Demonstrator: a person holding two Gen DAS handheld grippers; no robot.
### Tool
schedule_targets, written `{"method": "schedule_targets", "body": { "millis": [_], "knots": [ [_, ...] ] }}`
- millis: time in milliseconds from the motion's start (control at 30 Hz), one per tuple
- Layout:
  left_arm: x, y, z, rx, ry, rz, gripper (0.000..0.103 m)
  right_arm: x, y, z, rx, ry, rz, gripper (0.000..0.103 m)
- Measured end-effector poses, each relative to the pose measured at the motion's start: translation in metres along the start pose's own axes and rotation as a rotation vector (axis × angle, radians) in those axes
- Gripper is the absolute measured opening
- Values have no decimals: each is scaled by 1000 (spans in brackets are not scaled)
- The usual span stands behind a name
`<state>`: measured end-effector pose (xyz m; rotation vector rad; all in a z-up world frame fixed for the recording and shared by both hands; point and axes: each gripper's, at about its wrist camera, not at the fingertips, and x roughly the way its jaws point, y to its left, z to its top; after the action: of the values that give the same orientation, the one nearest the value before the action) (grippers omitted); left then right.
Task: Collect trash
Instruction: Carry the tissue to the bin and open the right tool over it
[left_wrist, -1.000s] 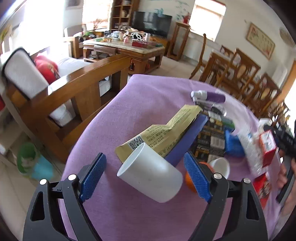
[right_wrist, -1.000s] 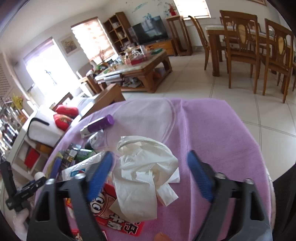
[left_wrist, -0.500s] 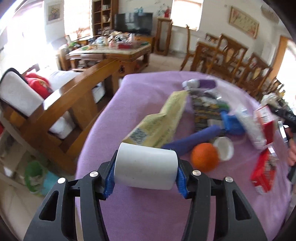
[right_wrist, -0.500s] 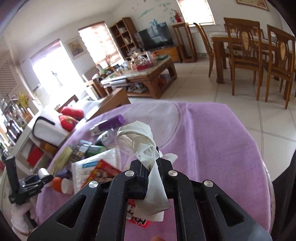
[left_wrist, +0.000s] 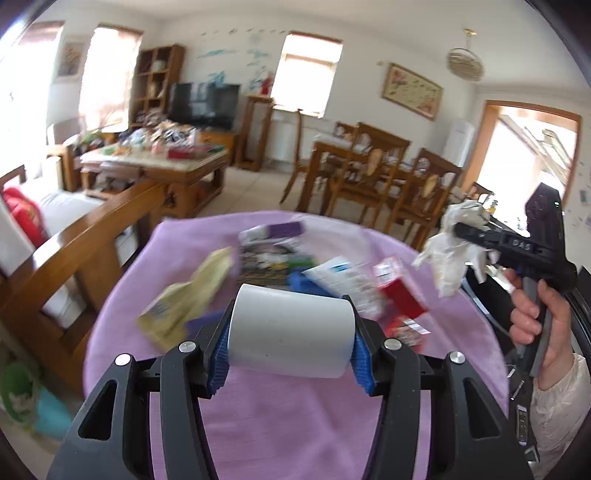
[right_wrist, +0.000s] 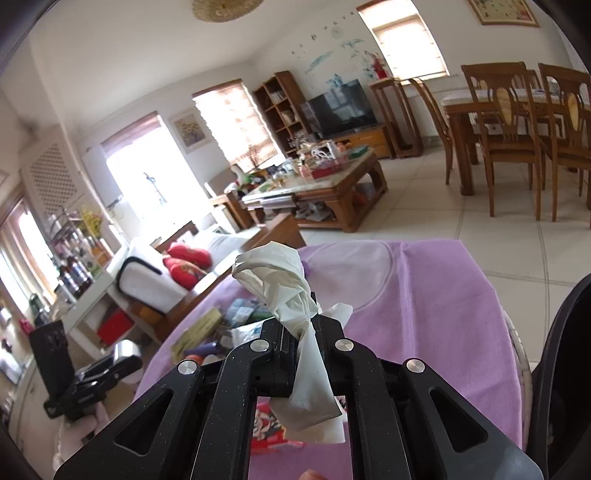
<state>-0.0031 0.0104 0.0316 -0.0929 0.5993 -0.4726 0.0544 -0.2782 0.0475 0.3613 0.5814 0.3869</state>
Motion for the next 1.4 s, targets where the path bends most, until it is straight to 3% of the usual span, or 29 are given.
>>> {"method": "schedule_targets", "body": {
  "millis": [300,633,867,1100,1400],
  "knots": [
    [37,-96,4,106,10,-129,52,-79,-25,-5,0,-60,-20,6],
    [90,-204,11,159,24,-271,52,-176,-111,-20,86,-145,-152,6],
    [138,-288,3,237,90,-387,52,-232,-187,-49,188,-183,-249,6],
    [176,-350,-14,325,167,-444,52,-253,-241,-84,276,-151,-305,6],
    [198,-366,-34,363,268,-423,52,-250,-262,-111,306,-114,-314,6]
  ]
}}
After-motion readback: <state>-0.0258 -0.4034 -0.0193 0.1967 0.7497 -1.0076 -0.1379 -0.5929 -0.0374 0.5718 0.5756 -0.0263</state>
